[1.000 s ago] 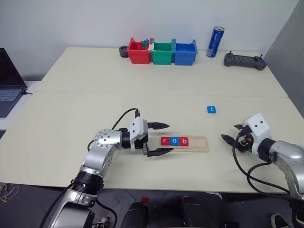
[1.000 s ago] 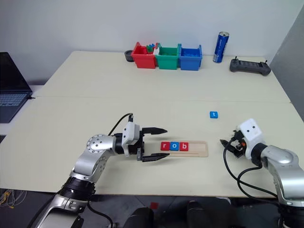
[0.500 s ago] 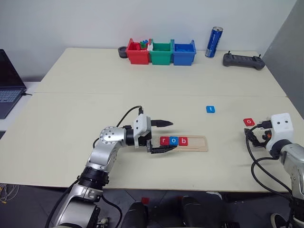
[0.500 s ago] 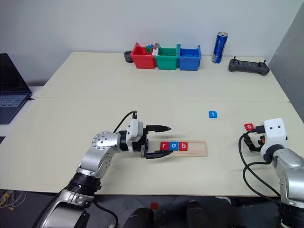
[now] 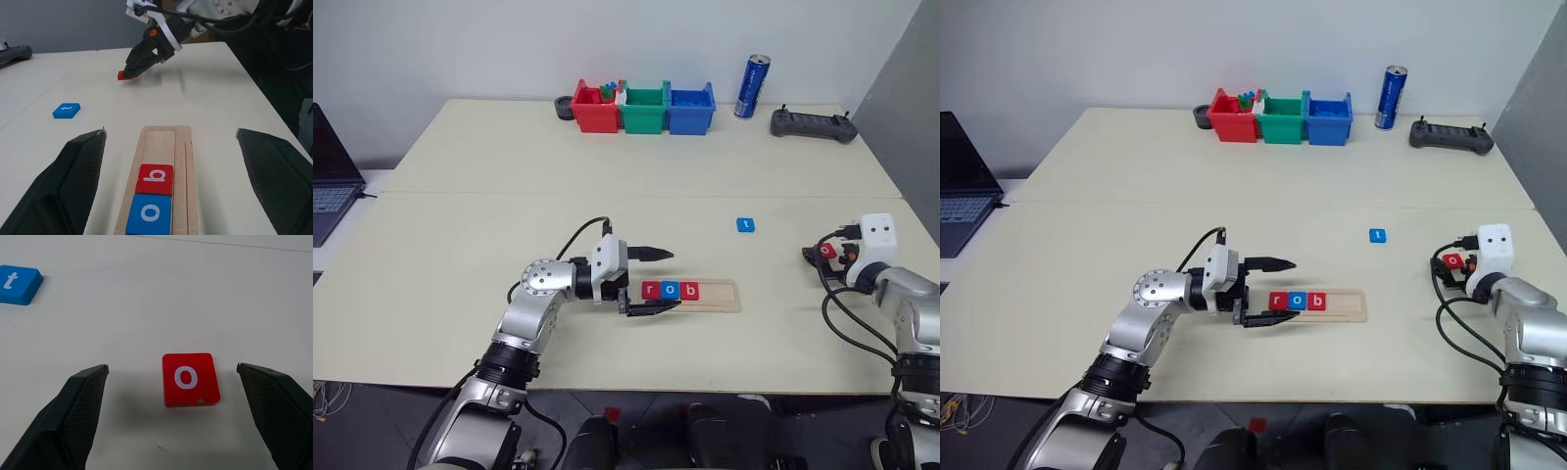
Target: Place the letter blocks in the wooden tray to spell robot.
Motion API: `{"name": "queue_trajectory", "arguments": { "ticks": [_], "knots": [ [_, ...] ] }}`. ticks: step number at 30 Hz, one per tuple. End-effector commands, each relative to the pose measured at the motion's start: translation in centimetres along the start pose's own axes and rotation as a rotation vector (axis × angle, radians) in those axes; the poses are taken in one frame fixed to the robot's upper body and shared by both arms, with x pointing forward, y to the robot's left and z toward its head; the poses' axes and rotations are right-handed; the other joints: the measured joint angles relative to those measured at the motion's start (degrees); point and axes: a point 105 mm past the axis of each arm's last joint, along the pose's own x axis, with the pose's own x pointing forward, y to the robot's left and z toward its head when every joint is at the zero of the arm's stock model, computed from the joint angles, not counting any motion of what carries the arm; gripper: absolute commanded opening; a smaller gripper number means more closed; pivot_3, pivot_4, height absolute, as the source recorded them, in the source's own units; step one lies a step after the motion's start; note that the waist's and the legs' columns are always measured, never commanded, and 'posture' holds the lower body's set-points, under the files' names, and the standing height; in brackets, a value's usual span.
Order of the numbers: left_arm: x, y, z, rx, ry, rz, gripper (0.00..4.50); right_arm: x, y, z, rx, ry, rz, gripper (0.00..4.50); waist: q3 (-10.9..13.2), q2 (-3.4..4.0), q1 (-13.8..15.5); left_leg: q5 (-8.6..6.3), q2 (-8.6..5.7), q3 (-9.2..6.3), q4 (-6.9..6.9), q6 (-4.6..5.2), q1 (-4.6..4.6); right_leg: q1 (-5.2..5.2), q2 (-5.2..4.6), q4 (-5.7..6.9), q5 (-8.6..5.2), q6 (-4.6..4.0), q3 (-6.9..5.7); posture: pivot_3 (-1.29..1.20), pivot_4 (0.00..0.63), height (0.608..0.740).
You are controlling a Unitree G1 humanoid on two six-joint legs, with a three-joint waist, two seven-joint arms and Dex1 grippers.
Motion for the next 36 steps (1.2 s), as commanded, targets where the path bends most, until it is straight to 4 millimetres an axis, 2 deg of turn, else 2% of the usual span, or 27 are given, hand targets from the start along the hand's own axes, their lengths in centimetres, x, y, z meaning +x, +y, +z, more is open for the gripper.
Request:
{"name": "queue_trajectory", "arguments": {
  "ticks": [1,15,20,24,28,32,36],
  "knots": [
    [-0.1,-0.1,0.8,0.037,-0.013,0.002,4.50,0.2,-0.6,1.4,-0.017,-0.040,-0.001,4.47,0.00,0.00,-0.02,0.00,0.00,0.00,0.00,0.00,0.00,0.00,0.00,0.00,0.00,0.00,0.00,0.00,0.150,0.740],
    [-0.6,-0.5,0.8,0.033,0.011,-0.003,4.50,0.9,-0.9,0.6,0.053,-0.002,0.004,4.47,-0.01,0.01,-0.09,0.00,0.02,0.00,0.00,0.00,0.01,0.00,0.00,0.01,0.00,0.00,0.00,0.00,0.150,0.740],
    [-0.6,-0.3,0.8,0.033,0.014,0.000,4.50,0.8,-1.2,-0.3,0.046,0.035,-0.029,2.87,-0.01,0.01,-0.04,0.00,0.01,-0.01,0.01,0.00,0.01,0.00,0.00,0.01,0.00,0.00,-0.01,0.00,0.150,0.740],
    [-0.5,-0.5,0.8,0.035,0.011,-0.008,4.50,0.6,-1.0,-0.3,0.061,0.030,-0.027,1.44,-0.01,0.01,0.00,0.00,0.01,-0.02,0.01,0.00,0.00,0.00,0.00,0.01,0.00,0.00,-0.01,0.00,0.150,0.740],
    [-0.5,-0.6,0.8,0.039,0.012,-0.012,4.50,0.0,-0.1,1.1,0.047,0.013,-0.016,1.45,-0.01,0.01,0.01,0.00,0.01,-0.02,0.00,0.00,0.00,0.00,0.01,0.01,0.00,0.00,-0.01,0.00,0.150,0.740],
    [-0.6,-0.7,0.8,0.040,0.012,-0.016,4.50,-1.9,2.1,3.8,0.031,-0.027,-0.016,1.45,-0.01,0.03,-0.12,0.00,0.02,-0.03,-0.01,0.00,-0.01,-0.04,0.01,0.04,0.00,0.00,0.00,0.00,0.150,0.740],
    [-0.9,-0.8,0.8,0.042,0.012,-0.018,4.50,-4.2,4.6,4.3,0.037,-0.021,-0.044,1.45,-0.02,0.03,0.03,0.00,0.03,-0.09,0.00,0.00,-0.03,-0.04,0.03,0.05,-0.01,-0.01,-0.04,0.00,0.150,0.740]
  ]
}}
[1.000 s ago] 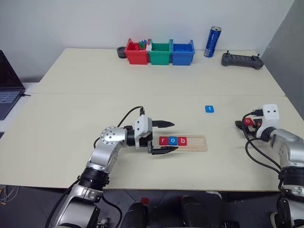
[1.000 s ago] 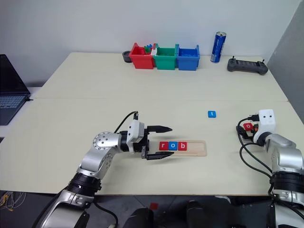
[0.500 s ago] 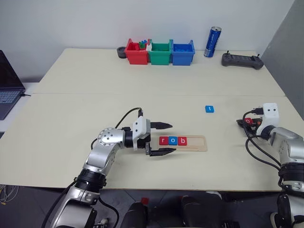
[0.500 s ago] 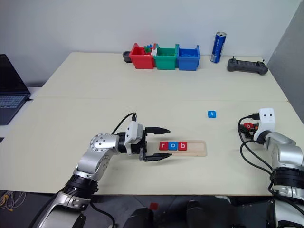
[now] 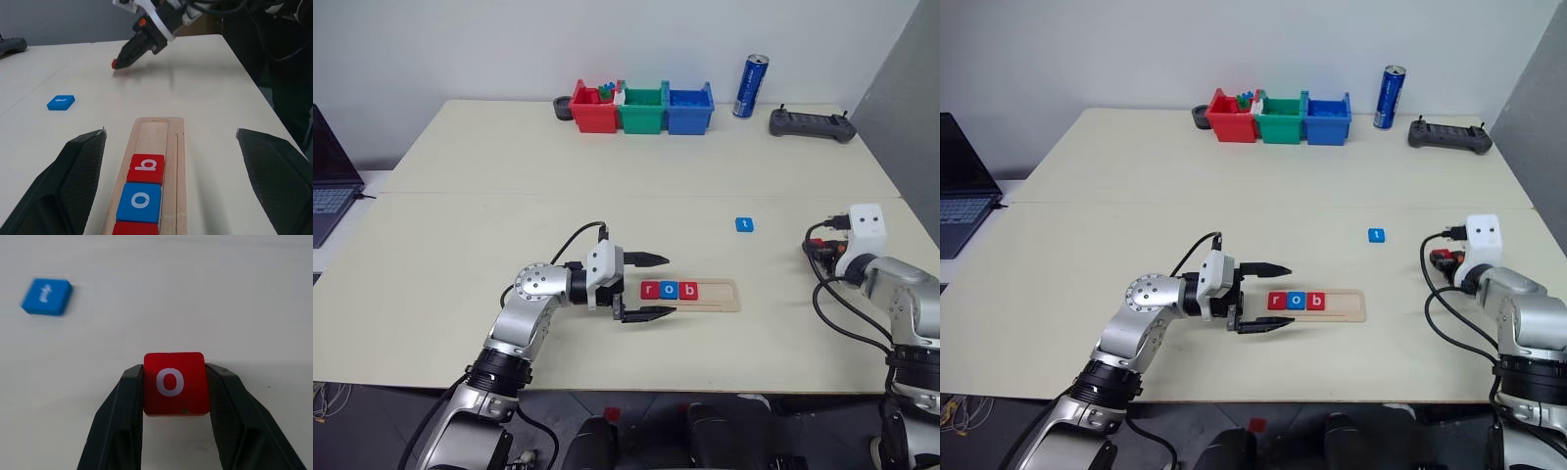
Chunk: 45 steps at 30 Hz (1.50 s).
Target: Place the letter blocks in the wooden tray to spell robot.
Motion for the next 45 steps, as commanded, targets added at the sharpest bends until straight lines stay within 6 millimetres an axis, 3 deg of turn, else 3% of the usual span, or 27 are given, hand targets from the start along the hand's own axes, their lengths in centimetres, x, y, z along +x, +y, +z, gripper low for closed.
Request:
{"name": "queue_trajectory", "arguments": {
  "ticks": [1,9,20,29,34,36,40,43,45],
  "knots": [
    [-0.2,-0.2,1.0,0.044,-0.022,-0.008,4.50,-2.6,1.7,0.7,0.000,-0.020,-0.034,1.45,0.00,0.00,0.13,0.00,0.00,-0.02,0.00,0.00,-0.01,0.00,0.00,-0.01,-0.01,-0.01,-0.02,0.00,0.150,0.740],
    [-0.1,-0.2,0.9,0.040,-0.025,-0.011,4.50,-5.3,7.0,-3.5,0.074,0.101,-0.002,1.45,-0.02,0.03,0.21,0.00,-0.01,-0.05,-0.02,0.00,-0.04,-0.02,0.00,-0.02,-0.02,-0.02,-0.03,0.00,0.150,0.740],
    [0.2,0.1,1.0,0.047,-0.023,-0.016,4.50,-5.7,8.5,-5.6,0.099,0.161,-0.006,1.45,-0.02,0.04,0.08,0.00,0.00,-0.05,-0.03,0.00,-0.03,-0.02,0.02,-0.03,-0.03,-0.03,-0.05,0.00,0.150,0.740],
    [0.5,0.4,1.2,0.050,-0.029,-0.011,4.50,-5.3,8.1,-4.9,0.103,0.137,-0.012,4.38,-0.02,0.04,0.01,0.00,0.00,-0.05,-0.03,0.00,-0.03,-0.02,0.02,-0.04,-0.04,-0.03,-0.05,0.00,0.150,0.740],
    [0.4,0.2,1.0,0.045,-0.026,-0.012,4.50,-4.9,7.6,-1.8,0.051,0.037,-0.010,4.45,-0.02,0.04,0.00,0.00,-0.01,-0.04,-0.04,0.00,-0.03,-0.02,0.02,-0.04,-0.04,-0.03,-0.04,0.00,0.150,0.740],
    [0.4,0.3,1.0,0.045,-0.025,-0.013,4.50,-4.7,7.9,-0.3,-0.010,-0.006,0.046,4.45,-0.02,0.04,0.01,0.00,-0.01,-0.05,-0.04,0.00,-0.03,-0.02,0.02,-0.05,-0.04,-0.03,-0.05,0.00,0.150,0.740],
    [0.4,0.3,1.0,0.046,-0.025,-0.017,4.50,-5.1,9.5,1.5,-0.252,-0.092,0.322,4.45,-0.01,0.03,0.02,0.00,-0.01,-0.06,-0.06,0.00,-0.06,-0.02,0.02,-0.12,-0.04,-0.03,-0.08,0.00,0.150,0.740],
    [0.6,0.4,1.0,0.045,-0.027,-0.017,4.50,-6.2,10.1,0.6,-0.339,-0.117,0.582,4.45,0.01,-0.02,0.11,-0.01,-0.01,-0.06,-0.09,0.01,-0.08,0.04,0.01,-0.26,-0.05,0.00,-0.13,0.00,0.150,0.740],
    [0.6,0.5,1.0,0.043,-0.029,-0.015,4.50,-6.7,9.1,-0.6,-0.437,-0.120,0.710,4.45,0.02,-0.03,0.22,-0.01,-0.01,-0.07,-0.09,0.02,-0.09,0.08,0.01,-0.34,-0.05,0.01,-0.14,0.00,0.150,0.740]
  ]
}}
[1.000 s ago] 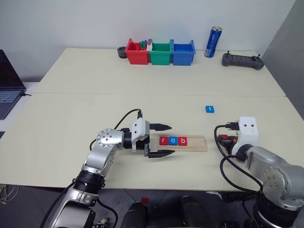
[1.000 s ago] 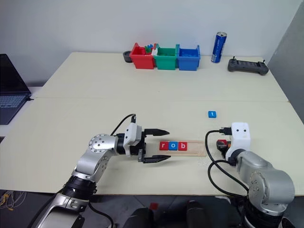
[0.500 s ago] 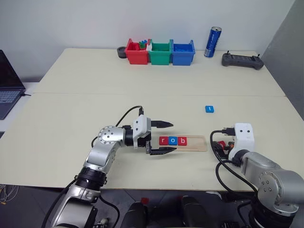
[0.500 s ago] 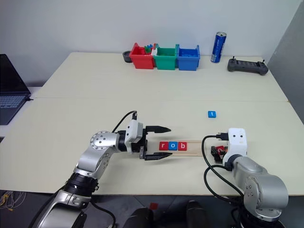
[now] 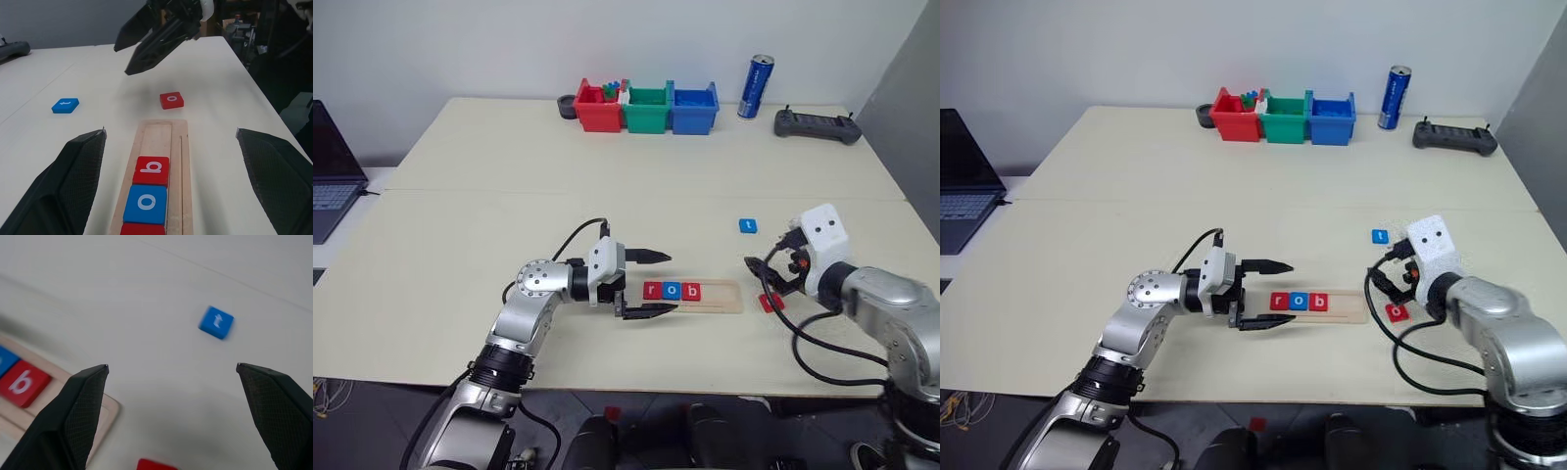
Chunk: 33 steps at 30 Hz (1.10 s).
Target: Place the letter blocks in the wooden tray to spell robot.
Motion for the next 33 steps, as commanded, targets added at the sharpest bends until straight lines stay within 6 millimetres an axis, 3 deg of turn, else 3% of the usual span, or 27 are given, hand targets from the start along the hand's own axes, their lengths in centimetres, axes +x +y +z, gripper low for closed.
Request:
{"name": "queue_trajectory", "arguments": {
  "ticks": [1,3,7,19,32,33],
  "knots": [
    [0.2,0.1,0.6,0.032,-0.018,-0.010,4.50,-1.4,0.2,-0.8,-0.181,-0.051,0.231,4.45,0.01,-0.01,0.12,0.00,-0.03,0.01,0.02,0.00,-0.04,0.01,-0.02,-0.04,0.01,0.01,0.00,0.00,0.150,0.740],
    [0.2,0.1,0.6,0.030,-0.019,-0.014,4.50,-1.7,-0.9,-2.3,-0.292,-0.010,0.276,4.45,0.01,-0.02,0.11,0.00,-0.03,0.08,0.02,0.00,-0.04,0.03,-0.05,-0.18,0.06,0.07,0.04,0.00,0.150,0.740],
    [0.3,0.0,0.5,0.032,-0.018,-0.018,4.50,-1.5,-2.4,-4.1,-0.351,0.034,0.349,4.45,0.02,-0.04,-0.32,0.00,0.03,0.19,0.04,0.00,0.05,0.07,-0.04,-0.24,0.09,0.11,0.12,0.00,0.150,0.740],
    [0.0,-0.1,0.6,0.041,-0.014,-0.009,4.50,-0.2,-3.4,-6.9,-0.436,0.122,0.515,4.45,0.03,-0.04,0.10,0.01,0.01,0.14,0.05,-0.01,0.03,0.06,-0.07,-0.22,0.10,0.09,0.12,0.00,0.150,0.740],
    [0.0,-0.3,0.6,0.044,-0.010,-0.009,4.50,0.6,-4.5,-7.2,-0.418,0.134,0.500,4.45,0.02,-0.03,0.04,0.01,0.01,0.14,0.07,-0.02,0.04,0.06,-0.08,-0.19,0.11,0.08,0.12,0.00,0.150,0.740],
    [0.0,-0.2,0.7,0.046,-0.011,-0.008,4.50,0.6,-4.5,-7.1,-0.415,0.132,0.501,4.29,0.02,-0.03,0.04,0.01,0.01,0.14,0.06,-0.02,0.04,0.06,-0.08,-0.19,0.11,0.08,0.12,0.00,0.150,0.740]
  ]
}}
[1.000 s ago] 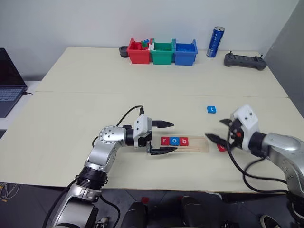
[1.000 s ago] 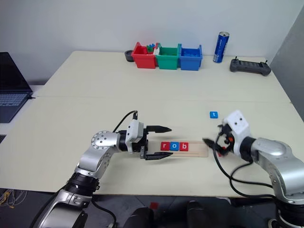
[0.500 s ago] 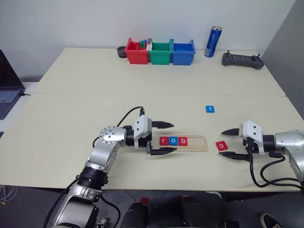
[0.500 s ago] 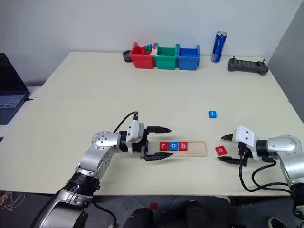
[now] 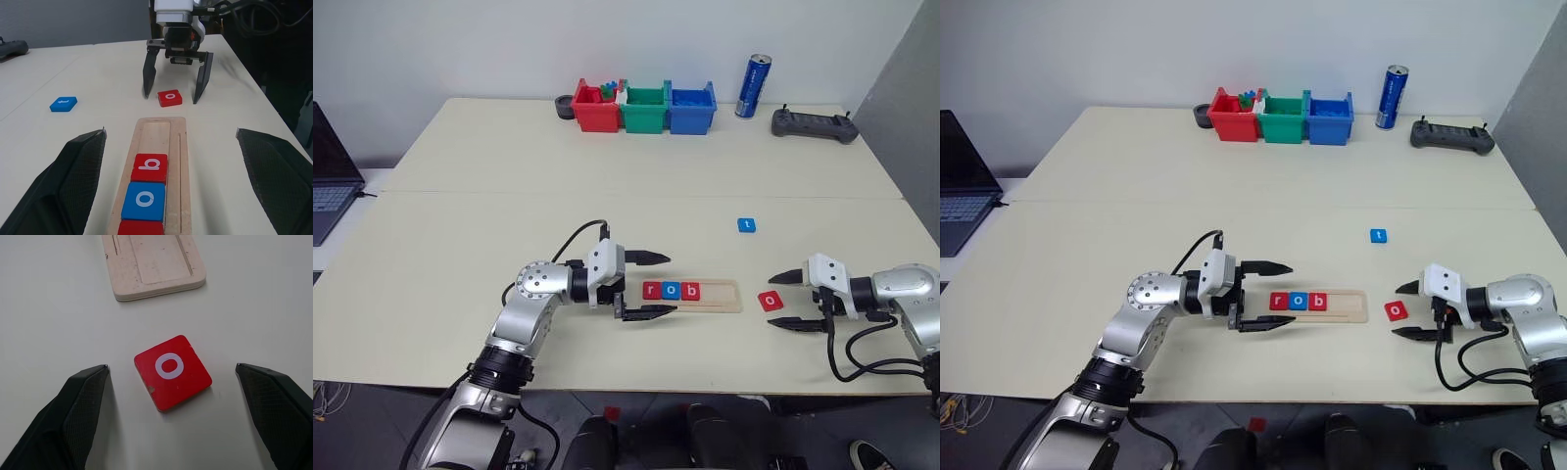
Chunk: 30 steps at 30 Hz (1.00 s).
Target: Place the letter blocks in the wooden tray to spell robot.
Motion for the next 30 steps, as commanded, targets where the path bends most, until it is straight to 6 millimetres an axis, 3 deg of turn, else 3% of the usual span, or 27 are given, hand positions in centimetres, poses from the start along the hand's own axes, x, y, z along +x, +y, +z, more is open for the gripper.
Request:
{"name": "queue_trajectory", "arguments": {
  "ticks": [1,4,9,15,24,30],
  "knots": [
    [0.2,0.1,0.9,0.042,-0.017,-0.009,4.50,-0.2,-0.5,0.6,-0.015,-0.007,-0.013,4.09,0.00,0.00,0.00,0.00,0.00,0.00,0.00,0.00,0.00,0.00,0.00,0.00,0.00,0.00,0.00,0.00,0.150,0.740],
    [0.2,0.3,1.0,0.045,-0.018,-0.008,4.50,-0.2,-0.6,0.7,-0.009,-0.015,-0.016,3.29,0.00,0.00,0.01,0.00,0.00,0.00,0.00,0.00,-0.01,0.00,0.00,0.00,0.00,0.00,0.00,0.00,0.150,0.740],
    [0.3,0.3,1.0,0.046,-0.021,-0.011,4.50,-0.3,-0.4,1.1,-0.005,-0.028,-0.011,1.53,0.00,0.00,0.00,0.00,0.00,0.00,0.00,0.00,0.00,0.00,0.00,0.01,0.00,0.00,0.01,0.00,0.150,0.740],
    [0.3,0.4,1.0,0.046,-0.022,-0.007,4.50,-0.2,-0.3,2.4,-0.024,-0.048,-0.006,1.46,0.00,0.01,0.00,0.00,-0.01,0.00,0.01,0.00,-0.01,0.00,0.00,0.02,0.00,0.00,0.00,0.00,0.150,0.740],
    [0.3,0.3,0.9,0.048,-0.023,-0.006,4.50,1.8,-0.2,8.1,-0.018,-0.200,0.003,1.46,-0.01,0.01,-0.10,0.00,0.00,-0.01,0.02,0.00,-0.01,-0.03,0.00,0.05,0.01,0.00,0.00,0.00,0.150,0.740],
    [0.2,0.5,1.0,0.054,-0.023,-0.001,4.50,3.4,-0.3,8.8,-0.028,-0.199,0.010,1.46,-0.01,0.01,0.14,0.00,-0.01,-0.05,0.01,0.00,-0.05,-0.03,-0.01,0.03,0.01,-0.01,-0.05,0.00,0.150,0.740]
  ]
}}
